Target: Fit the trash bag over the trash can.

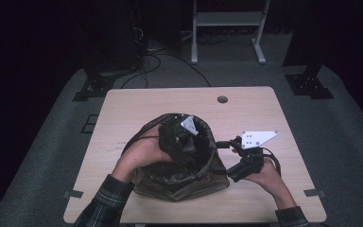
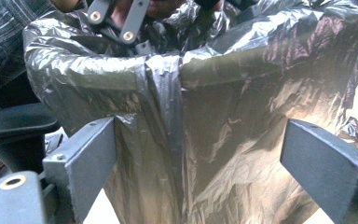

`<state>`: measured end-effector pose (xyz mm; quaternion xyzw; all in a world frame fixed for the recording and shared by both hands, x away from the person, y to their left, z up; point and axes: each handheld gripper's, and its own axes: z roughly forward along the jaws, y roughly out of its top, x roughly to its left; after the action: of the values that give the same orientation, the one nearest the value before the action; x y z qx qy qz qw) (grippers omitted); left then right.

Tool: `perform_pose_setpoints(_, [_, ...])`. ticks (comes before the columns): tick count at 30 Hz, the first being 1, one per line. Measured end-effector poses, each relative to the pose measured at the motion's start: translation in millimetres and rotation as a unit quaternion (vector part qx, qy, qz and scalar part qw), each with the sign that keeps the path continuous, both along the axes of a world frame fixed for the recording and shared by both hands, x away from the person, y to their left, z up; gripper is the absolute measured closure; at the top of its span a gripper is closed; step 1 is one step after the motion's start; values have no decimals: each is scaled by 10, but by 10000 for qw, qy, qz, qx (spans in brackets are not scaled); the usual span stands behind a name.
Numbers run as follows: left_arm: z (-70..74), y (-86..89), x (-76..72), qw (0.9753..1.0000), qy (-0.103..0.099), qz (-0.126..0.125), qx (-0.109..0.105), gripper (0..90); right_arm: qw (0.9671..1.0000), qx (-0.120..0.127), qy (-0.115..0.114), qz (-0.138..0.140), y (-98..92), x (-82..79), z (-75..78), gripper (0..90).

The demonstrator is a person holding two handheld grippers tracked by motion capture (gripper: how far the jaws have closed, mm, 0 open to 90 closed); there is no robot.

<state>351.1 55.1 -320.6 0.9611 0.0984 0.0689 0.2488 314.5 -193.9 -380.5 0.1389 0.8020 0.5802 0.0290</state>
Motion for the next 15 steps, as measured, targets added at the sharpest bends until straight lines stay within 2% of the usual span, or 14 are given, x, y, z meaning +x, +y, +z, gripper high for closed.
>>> perform_pose_setpoints(7, [-94, -37, -28, 9999, 123, -47, 93, 9, 10000, -21, 15, 13, 15, 5, -9, 95])
perform_pose_setpoints(8, [-134, -55, -18, 9997, 138, -41, 204, 9, 10000, -11, 19, 10, 15, 4, -9, 96])
perform_pose_setpoints(10, [-149, -74, -13, 9996, 134, -37, 261, 9, 10000, -12, 11, 10, 13, 2, -8, 96])
perform_pose_setpoints(15, [9, -57, -10, 10000, -15, 0, -44, 9, 10000, 10, 4, -8, 1, 2, -1, 96])
